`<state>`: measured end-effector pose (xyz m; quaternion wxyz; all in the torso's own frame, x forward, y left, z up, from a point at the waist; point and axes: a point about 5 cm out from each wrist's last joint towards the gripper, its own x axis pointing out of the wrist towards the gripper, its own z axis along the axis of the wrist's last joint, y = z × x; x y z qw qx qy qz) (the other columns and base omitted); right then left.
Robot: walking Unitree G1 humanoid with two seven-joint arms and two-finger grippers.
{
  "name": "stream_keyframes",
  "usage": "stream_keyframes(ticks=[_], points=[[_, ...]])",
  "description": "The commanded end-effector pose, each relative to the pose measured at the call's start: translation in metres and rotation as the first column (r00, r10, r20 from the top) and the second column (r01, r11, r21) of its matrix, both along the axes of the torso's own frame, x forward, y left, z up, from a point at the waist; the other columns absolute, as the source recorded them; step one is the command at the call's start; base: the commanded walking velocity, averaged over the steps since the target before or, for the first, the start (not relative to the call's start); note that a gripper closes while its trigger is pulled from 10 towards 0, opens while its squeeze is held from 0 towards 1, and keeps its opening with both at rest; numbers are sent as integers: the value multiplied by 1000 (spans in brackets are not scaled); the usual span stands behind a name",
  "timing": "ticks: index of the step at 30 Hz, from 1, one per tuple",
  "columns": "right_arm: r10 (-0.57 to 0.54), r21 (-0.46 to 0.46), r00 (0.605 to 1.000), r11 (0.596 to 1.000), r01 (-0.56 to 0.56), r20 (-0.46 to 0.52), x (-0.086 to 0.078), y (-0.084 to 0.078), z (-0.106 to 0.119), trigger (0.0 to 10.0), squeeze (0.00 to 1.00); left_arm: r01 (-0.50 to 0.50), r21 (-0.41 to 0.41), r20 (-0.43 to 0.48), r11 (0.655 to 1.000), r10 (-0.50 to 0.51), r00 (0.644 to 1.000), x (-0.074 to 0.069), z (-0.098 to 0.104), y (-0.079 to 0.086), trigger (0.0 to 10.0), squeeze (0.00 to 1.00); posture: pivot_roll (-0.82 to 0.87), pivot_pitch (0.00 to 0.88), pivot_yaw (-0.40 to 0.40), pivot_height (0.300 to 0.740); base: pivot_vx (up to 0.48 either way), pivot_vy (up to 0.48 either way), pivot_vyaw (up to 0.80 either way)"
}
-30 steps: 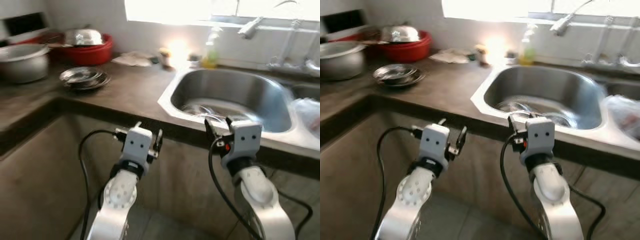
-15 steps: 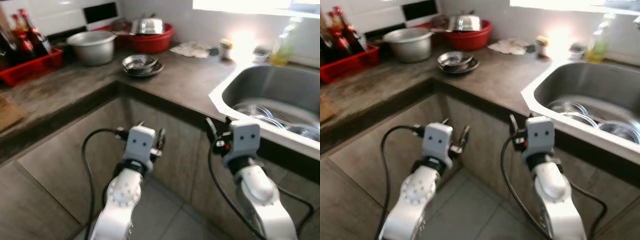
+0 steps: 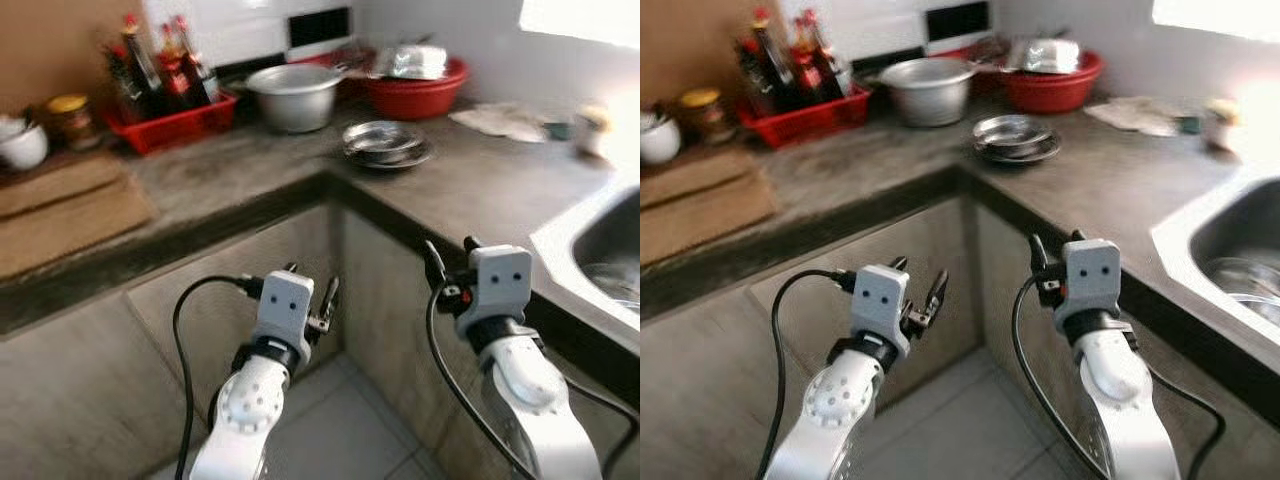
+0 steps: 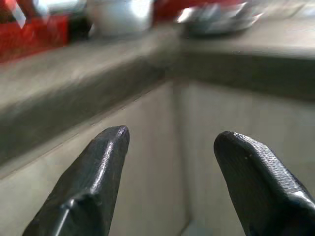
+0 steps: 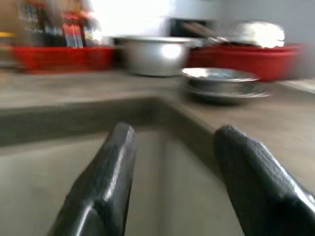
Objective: Kitchen organization
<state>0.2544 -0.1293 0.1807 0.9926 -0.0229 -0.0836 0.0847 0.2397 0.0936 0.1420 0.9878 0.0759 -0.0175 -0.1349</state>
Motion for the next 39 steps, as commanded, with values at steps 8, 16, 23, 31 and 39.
stream_keyframes(ticks=[8, 16, 23, 31, 39], points=[[-30, 12, 1000, 999, 30, -8, 1, -8, -4, 10000, 0, 34, -41, 8, 999, -33, 999, -3, 4, -11, 10000, 0, 40, 19, -26, 740, 268, 0, 0], [-38, 5, 999, 999, 38, 9, 5, -11, 0, 10000, 0, 38, -39, 18, 999, -37, 999, 2, 6, -12, 10000, 0, 38, 31, -30, 740, 266, 0, 0], [-44, 17, 999, 999, 43, 23, 8, -10, 3, 10000, 0, 38, -43, 25, 998, -37, 999, 5, 8, -14, 10000, 0, 39, 37, -27, 740, 271, 0, 0], [-38, 20, 999, 999, 38, 29, 10, -8, 4, 10000, 0, 29, -39, 22, 999, -28, 999, 5, 7, -12, 10000, 0, 45, 40, -28, 740, 271, 0, -500], [-33, 21, 998, 999, 32, 44, 14, -7, 8, 10000, 0, 26, -41, 22, 999, -25, 999, 5, 7, -12, 10000, 0, 49, 42, -29, 740, 267, 0, 0]])
